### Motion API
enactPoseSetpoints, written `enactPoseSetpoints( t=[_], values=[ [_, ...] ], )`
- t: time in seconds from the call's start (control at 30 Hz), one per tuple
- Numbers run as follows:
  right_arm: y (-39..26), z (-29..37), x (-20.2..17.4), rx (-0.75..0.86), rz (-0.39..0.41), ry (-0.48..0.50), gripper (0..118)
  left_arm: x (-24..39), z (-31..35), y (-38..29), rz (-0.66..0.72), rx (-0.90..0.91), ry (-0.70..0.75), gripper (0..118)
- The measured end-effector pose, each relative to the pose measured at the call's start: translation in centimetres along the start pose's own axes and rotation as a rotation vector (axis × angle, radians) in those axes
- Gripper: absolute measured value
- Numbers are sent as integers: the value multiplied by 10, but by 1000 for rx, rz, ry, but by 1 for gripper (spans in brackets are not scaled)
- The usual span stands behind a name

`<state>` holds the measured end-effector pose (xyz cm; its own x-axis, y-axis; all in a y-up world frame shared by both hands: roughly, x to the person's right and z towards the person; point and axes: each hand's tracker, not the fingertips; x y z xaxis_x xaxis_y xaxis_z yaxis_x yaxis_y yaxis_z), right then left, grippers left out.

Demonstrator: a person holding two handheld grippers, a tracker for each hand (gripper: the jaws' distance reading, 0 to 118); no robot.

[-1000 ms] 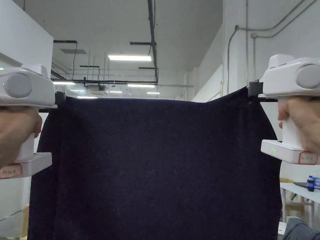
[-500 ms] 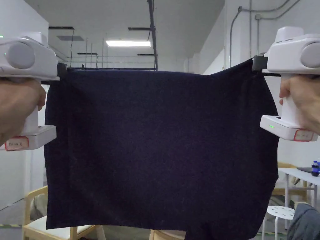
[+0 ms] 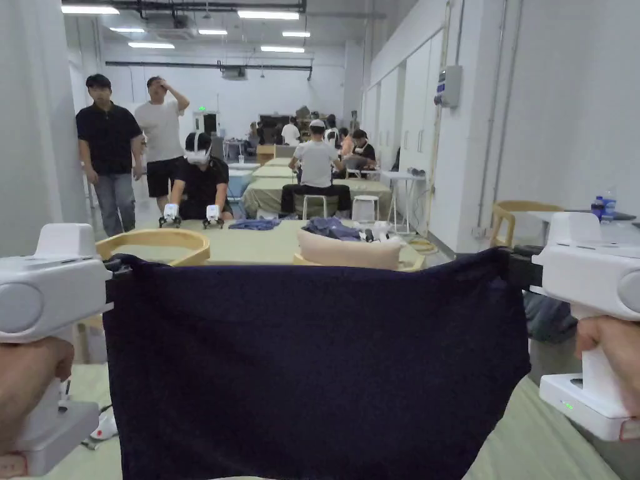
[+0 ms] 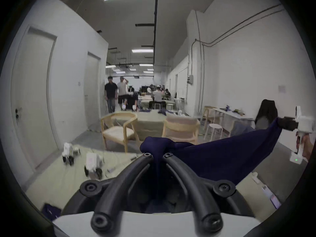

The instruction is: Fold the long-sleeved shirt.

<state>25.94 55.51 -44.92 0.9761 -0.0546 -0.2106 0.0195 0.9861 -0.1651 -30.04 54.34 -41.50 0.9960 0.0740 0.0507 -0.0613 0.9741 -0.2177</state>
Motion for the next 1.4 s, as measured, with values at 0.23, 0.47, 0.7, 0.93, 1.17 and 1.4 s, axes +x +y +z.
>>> enactPoseSetpoints(
  t=[0.23, 0.47, 0.7, 0.93, 1.17, 1.4],
  values=[
    [-158, 116, 2, -278, -22, 3, 0, 14, 88, -175, 36, -234, -71, 9],
    [-304, 230, -7, -641, -75, 40, 0, 6, 189, -308, 128, -604, -114, 9],
    [-407, 248, -24, -1087, -57, 108, 0, -7, 222, -389, 55, -876, -12, 9],
    [-449, 230, -46, -1232, 52, 85, 4, -7, 212, -422, 11, -978, -6, 24],
    [-390, 225, -31, -963, -6, -21, 112, 7, 212, -382, -47, -750, 103, 105],
    [-313, 127, -86, -420, 19, -83, 74, 56, 122, -298, 71, -363, 141, 89]
  ],
)
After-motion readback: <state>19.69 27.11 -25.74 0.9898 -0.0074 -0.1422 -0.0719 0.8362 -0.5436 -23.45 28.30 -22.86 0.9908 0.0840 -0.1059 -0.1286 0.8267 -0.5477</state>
